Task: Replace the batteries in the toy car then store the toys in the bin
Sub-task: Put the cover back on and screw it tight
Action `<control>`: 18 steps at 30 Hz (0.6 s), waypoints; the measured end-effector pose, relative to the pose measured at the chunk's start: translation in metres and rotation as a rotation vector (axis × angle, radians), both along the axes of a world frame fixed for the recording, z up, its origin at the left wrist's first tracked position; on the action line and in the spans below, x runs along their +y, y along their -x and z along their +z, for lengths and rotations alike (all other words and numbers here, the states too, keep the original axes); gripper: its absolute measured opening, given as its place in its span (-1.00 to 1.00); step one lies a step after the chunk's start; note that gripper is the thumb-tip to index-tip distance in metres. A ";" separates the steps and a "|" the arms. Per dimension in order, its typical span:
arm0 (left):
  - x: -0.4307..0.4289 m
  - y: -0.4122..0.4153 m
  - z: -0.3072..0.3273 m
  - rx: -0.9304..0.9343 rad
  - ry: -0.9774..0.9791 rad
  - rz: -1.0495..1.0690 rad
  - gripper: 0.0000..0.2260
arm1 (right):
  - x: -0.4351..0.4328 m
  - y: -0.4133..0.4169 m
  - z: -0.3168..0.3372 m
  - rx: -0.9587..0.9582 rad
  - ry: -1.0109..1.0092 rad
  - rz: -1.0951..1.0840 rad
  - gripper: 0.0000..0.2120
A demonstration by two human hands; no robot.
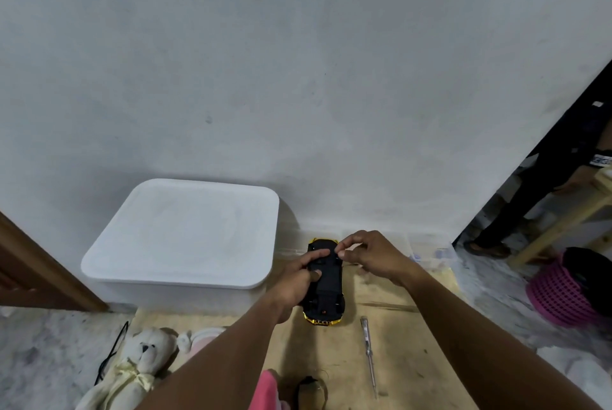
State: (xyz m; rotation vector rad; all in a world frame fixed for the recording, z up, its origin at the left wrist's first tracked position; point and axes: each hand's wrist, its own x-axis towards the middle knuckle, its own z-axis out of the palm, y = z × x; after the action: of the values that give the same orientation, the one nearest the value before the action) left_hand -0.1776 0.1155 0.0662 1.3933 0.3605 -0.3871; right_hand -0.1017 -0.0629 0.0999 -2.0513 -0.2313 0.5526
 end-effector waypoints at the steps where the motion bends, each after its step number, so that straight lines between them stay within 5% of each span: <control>1: -0.001 -0.001 0.000 -0.004 0.000 0.007 -0.58 | 0.002 0.002 -0.005 -0.021 -0.010 -0.042 -0.96; 12: -0.002 -0.003 -0.008 -0.154 -0.058 0.171 -0.75 | 0.015 0.016 -0.022 0.062 -0.240 -0.146 -0.95; 18: 0.003 -0.005 -0.011 -0.159 -0.081 0.186 -0.72 | 0.018 0.013 -0.016 -0.163 -0.173 -0.151 -0.91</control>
State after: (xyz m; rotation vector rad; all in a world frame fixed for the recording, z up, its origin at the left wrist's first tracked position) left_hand -0.1731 0.1181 0.0547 1.4454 0.3741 -0.1092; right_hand -0.1144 -0.0453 0.0836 -1.9270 -0.2102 0.2630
